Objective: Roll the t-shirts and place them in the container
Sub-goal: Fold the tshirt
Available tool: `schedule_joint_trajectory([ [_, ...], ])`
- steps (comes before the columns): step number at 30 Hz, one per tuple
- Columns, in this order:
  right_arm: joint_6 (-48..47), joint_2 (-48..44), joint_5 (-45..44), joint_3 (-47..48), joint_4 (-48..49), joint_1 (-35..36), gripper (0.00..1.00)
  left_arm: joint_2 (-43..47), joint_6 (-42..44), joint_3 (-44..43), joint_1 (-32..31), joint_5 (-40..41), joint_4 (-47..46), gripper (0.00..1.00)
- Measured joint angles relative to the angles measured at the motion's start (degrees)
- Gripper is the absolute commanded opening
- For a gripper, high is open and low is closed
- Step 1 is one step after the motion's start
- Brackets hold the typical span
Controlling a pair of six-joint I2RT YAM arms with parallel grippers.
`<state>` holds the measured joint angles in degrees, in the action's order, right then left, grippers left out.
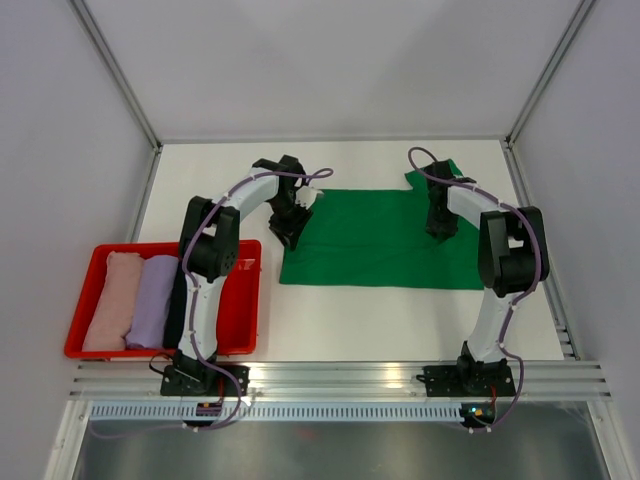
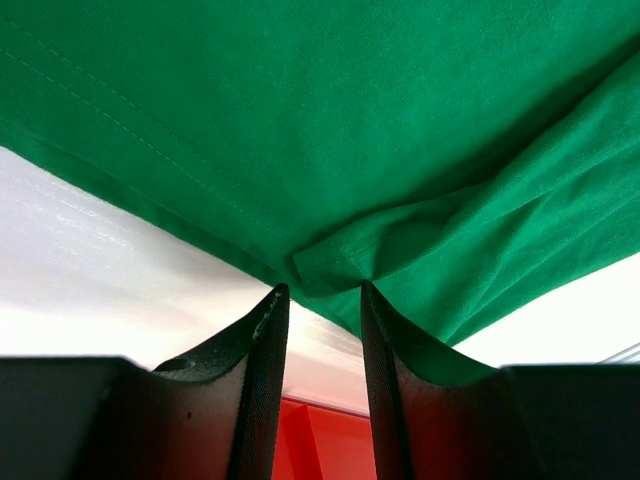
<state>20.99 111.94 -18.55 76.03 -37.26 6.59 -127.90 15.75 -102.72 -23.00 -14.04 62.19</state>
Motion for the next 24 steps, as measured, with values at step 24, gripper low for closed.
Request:
schedule_joint_trajectory([
  [24, -1.77, -8.31, 3.54, -8.83, 6.93, -0.98, 0.21, 0.00, -0.79, 0.37, 0.00, 0.46, -0.39, 0.41],
])
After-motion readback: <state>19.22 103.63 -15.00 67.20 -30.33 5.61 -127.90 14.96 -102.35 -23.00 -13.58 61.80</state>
